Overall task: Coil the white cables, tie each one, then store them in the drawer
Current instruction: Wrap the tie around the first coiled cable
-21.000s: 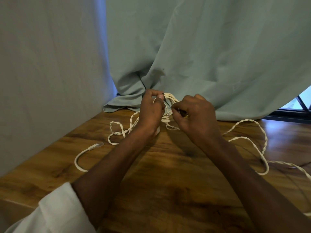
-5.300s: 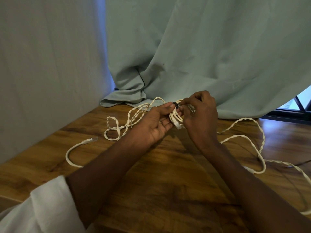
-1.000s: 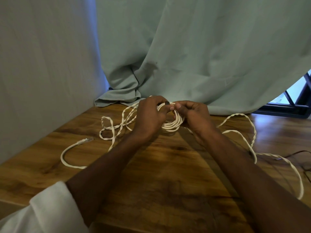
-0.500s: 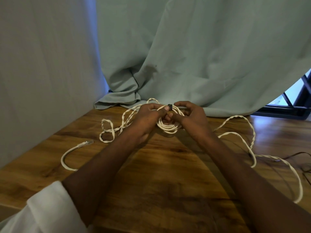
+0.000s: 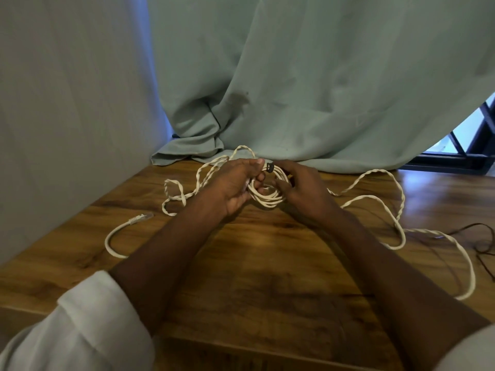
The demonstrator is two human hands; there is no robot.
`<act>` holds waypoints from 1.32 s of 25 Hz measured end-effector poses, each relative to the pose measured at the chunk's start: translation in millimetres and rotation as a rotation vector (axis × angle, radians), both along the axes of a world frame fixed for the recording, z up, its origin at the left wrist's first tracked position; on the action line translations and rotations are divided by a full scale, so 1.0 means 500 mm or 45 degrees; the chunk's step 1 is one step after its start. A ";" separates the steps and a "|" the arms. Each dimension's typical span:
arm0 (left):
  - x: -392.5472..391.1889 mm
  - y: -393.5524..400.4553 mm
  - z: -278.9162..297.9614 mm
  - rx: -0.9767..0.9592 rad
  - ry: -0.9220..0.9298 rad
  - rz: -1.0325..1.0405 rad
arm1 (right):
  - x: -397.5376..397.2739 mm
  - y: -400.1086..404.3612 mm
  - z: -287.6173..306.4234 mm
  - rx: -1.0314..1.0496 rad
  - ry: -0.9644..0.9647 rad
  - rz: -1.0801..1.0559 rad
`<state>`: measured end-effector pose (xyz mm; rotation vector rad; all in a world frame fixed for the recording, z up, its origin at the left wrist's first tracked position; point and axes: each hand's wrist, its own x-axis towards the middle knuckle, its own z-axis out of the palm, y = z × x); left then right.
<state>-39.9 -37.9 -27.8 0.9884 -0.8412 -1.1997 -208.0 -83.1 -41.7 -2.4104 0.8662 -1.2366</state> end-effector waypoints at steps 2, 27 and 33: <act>-0.009 0.002 -0.017 0.016 -0.058 0.053 | -0.016 -0.002 -0.001 0.197 -0.104 0.015; 0.032 0.074 -0.057 -0.078 -1.936 0.569 | -0.005 0.020 0.016 0.397 0.603 0.344; 0.015 0.115 -0.069 0.067 -1.619 0.508 | -0.010 0.034 0.003 0.574 0.403 0.360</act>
